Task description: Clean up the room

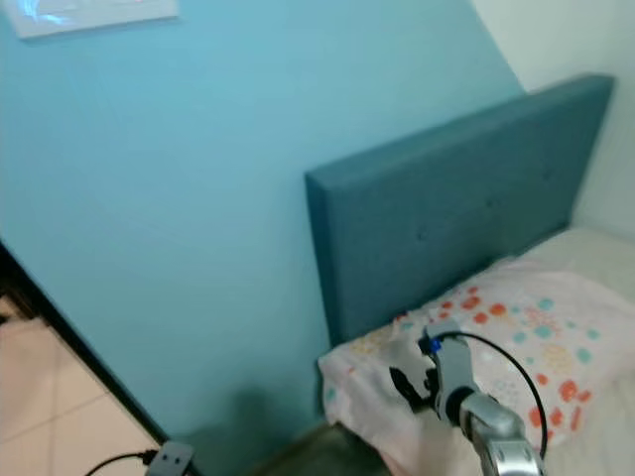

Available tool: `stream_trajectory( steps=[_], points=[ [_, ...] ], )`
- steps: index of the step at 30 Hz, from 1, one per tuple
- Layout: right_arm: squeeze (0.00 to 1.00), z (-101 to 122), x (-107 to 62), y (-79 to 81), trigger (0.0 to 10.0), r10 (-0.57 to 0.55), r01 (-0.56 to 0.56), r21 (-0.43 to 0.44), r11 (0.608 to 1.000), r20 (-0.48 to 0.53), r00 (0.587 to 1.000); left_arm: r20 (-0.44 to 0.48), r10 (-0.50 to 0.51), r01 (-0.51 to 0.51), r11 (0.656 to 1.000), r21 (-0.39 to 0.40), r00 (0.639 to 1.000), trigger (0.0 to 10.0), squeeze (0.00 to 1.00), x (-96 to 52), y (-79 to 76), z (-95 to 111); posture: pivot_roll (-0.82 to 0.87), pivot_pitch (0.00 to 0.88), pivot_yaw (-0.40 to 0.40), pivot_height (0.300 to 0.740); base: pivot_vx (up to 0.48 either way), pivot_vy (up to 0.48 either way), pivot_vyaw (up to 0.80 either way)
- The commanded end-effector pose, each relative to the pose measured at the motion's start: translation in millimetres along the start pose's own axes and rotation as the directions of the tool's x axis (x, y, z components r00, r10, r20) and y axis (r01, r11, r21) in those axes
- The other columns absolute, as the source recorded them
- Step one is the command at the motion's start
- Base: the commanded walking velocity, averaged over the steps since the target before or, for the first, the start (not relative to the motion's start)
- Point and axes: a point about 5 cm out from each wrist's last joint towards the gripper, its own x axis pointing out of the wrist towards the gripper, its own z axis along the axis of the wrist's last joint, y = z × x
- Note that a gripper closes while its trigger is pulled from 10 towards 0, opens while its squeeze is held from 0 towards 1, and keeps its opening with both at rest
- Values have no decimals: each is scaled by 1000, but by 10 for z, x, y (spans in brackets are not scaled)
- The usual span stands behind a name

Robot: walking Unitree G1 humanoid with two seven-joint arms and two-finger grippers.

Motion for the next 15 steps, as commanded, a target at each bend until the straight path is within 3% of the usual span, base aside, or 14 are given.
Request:
stream_trajectory(
  steps=[1, 6, 9, 12, 15],
  points=[
    [0, 41, 29, 55, 10000, 32, -32, 3, 999, 3, 999, 9, 6, -7, 1000, 19, 1000, 10000, 0, -10, 59, 19, -78, 0, 53, 740, 0, 0, 781],
    [0, 46, 20, 64, 10000, 49, -50, -5, 999, -21, 999, 6, 4, -4, 1000, 20, 1000, 10000, 0, -13, 67, 9, -78, 0, 51, 740, 0, 0, 781],
    [0, 6, -7, 51, 10000, 49, -58, -83, 995, -106, 993, 0, -7, 7, 999, 39, 1000, 10000, 0, -12, 58, 13, -78, 0, 51, 740, 0, 0, 790],
    [0, 11, -21, 33, 10000, 43, -54, -92, 994, -116, 992, -1, -14, 14, 999, 47, 1000, 10000, 0, -9, 44, 19, -85, 0, 54, 740, 0, 0, 794],
    [0, 79, -26, 11, 10000, 32, -41, -96, 995, -93, 995, -7, -18, 18, 999, 47, 1000, 10000, 0, -5, 28, 18, -83, 0, 51, 740, 0, -349, 694]
  ],
)
